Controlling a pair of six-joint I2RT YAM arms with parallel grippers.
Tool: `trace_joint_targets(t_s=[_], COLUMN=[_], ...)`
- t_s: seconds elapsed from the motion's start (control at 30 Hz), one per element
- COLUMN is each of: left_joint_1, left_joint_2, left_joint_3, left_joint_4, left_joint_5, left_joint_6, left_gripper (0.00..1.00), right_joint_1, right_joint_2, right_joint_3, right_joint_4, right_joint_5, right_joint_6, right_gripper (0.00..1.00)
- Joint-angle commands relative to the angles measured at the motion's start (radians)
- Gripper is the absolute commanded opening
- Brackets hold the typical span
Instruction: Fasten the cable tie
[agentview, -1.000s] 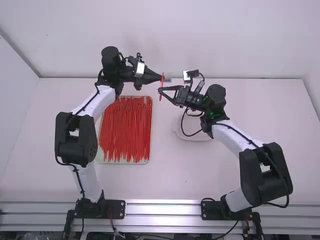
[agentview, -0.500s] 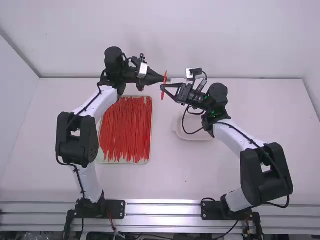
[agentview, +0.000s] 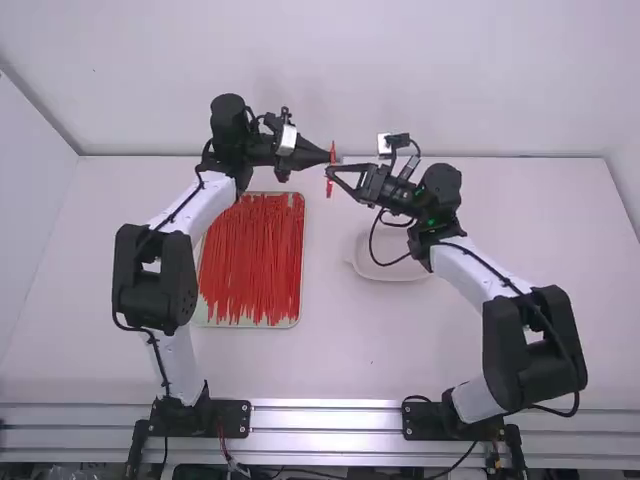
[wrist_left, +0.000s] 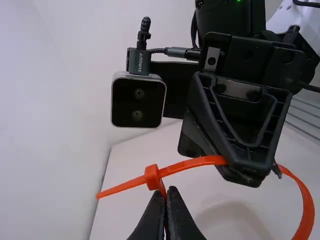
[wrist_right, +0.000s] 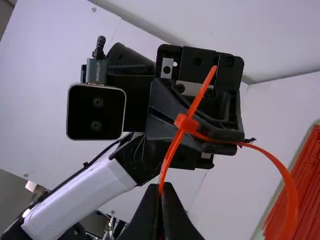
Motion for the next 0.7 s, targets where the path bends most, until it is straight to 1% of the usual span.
trace_joint_targets(t_s=[0.0,0.1,0.37,0.67], left_joint_1=[-0.003,-0.003,-0.004,-0.012], left_joint_2=[0.002,0.002,0.002,0.002], left_joint_3=[-0.010,-0.010,-0.010,-0.010], left_joint_4=[-0.003,0.004,0.010,0.010], left_joint_5=[0.057,0.057,0.057,0.057], left_joint_6=[0.037,0.034,0.037,0.037], left_gripper=[0.01,0.01,0.01,0.01], right_joint_1=[-0.019,-0.014,-0.008,-0.035], right_joint_2=[0.002,0.002,0.002,0.002], right_joint_3=[0.046,0.046,0.047,0.047], right_joint_4=[-0.007,-0.038,-0.027,-0.026], right_joint_5=[0.062,0.070,0.083,0.090], right_joint_6=[-0.023,-0.042,-0.049,-0.049], right_gripper=[0.00,0.00,0.00,0.00])
